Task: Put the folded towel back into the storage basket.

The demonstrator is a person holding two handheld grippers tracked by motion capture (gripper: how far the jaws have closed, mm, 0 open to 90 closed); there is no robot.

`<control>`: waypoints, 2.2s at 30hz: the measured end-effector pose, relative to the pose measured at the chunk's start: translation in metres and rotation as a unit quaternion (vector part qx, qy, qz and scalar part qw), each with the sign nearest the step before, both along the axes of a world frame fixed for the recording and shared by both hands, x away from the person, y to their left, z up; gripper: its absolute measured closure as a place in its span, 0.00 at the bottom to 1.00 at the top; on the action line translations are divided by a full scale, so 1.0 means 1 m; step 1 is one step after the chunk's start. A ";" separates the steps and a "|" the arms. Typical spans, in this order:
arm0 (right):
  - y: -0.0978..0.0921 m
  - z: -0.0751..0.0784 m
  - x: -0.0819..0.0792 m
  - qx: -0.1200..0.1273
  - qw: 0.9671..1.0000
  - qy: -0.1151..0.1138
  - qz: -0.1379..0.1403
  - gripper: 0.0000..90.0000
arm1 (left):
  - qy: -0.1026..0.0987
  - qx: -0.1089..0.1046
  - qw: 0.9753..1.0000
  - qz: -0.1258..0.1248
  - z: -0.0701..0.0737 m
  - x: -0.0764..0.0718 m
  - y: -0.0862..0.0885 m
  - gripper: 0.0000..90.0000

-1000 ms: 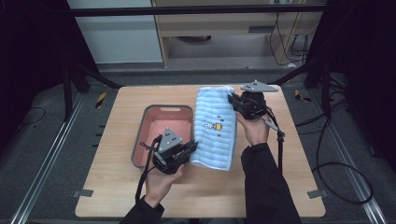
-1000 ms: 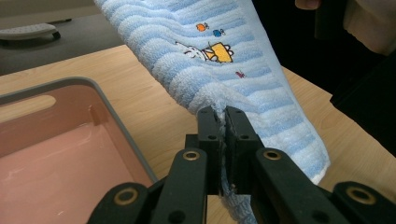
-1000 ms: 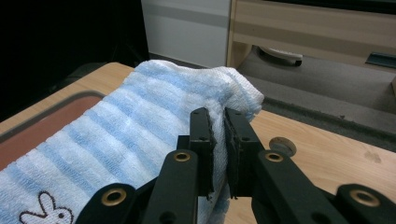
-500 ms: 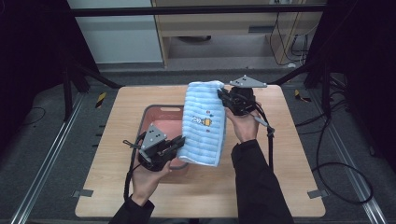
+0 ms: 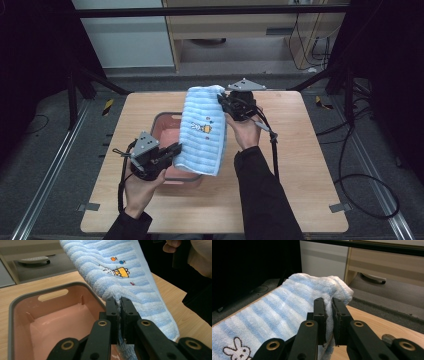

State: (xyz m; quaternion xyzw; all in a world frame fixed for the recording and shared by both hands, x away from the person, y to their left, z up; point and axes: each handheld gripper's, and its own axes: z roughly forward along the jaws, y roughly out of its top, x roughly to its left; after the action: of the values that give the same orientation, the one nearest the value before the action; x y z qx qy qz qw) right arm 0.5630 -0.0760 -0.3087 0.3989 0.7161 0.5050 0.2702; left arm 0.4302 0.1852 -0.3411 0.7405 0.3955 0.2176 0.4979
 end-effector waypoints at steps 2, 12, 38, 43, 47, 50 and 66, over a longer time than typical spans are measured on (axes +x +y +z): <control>0.009 0.002 0.003 -0.001 1.000 -0.001 0.005 0.92 | 0.000 0.001 1.000 0.006 0.001 0.002 0.007 0.95; 0.033 -0.001 0.012 -0.002 1.000 0.001 0.018 0.92 | -0.001 -0.002 1.000 0.024 0.002 0.003 0.027 0.95; 0.075 -0.030 0.036 -0.009 0.999 0.020 0.040 0.92 | 0.030 0.022 0.998 0.060 -0.027 0.021 0.055 0.95; 0.077 -0.037 0.038 -0.009 0.999 0.022 0.040 0.92 | 0.036 0.034 0.997 0.059 -0.034 0.023 0.053 0.95; 0.077 -0.048 0.040 -0.015 0.999 0.034 0.039 0.92 | 0.045 0.048 0.996 0.060 -0.041 0.024 0.052 0.95; 0.077 -0.052 0.041 -0.017 0.998 0.038 0.040 0.92 | 0.051 0.047 0.996 0.061 -0.043 0.024 0.052 0.95; 0.083 -0.081 0.044 -0.030 0.997 0.055 0.048 0.92 | 0.076 0.075 0.992 0.065 -0.065 0.027 0.051 0.95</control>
State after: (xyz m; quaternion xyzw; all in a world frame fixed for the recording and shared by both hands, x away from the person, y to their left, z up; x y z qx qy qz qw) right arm 0.6070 0.0073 -0.3898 0.3831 0.7628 0.4730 0.2181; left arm 0.4574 0.2365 -0.4059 0.7628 0.4622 0.2221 0.3939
